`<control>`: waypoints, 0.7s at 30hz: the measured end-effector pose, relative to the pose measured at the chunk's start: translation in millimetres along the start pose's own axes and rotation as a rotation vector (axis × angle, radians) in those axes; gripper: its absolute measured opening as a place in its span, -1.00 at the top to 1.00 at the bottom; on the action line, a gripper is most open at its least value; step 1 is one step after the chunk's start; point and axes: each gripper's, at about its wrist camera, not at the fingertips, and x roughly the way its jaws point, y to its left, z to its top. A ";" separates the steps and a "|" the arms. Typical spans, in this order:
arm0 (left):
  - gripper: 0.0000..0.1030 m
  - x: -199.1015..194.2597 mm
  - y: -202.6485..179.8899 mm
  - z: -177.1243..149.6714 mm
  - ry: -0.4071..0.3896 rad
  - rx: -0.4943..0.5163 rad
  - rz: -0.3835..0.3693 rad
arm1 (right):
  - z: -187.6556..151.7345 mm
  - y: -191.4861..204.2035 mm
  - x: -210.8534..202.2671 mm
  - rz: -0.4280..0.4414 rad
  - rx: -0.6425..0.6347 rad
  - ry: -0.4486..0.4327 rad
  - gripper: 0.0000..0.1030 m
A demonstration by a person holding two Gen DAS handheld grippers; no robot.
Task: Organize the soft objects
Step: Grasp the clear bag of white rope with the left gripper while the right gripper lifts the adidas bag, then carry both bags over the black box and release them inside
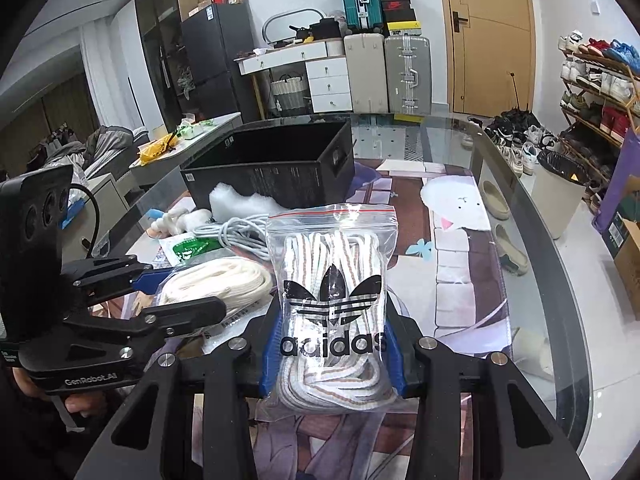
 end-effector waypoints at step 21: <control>0.27 -61.3 30.7 19.5 -0.172 -0.054 0.070 | 19.4 28.3 -16.8 0.042 -0.067 -0.054 0.17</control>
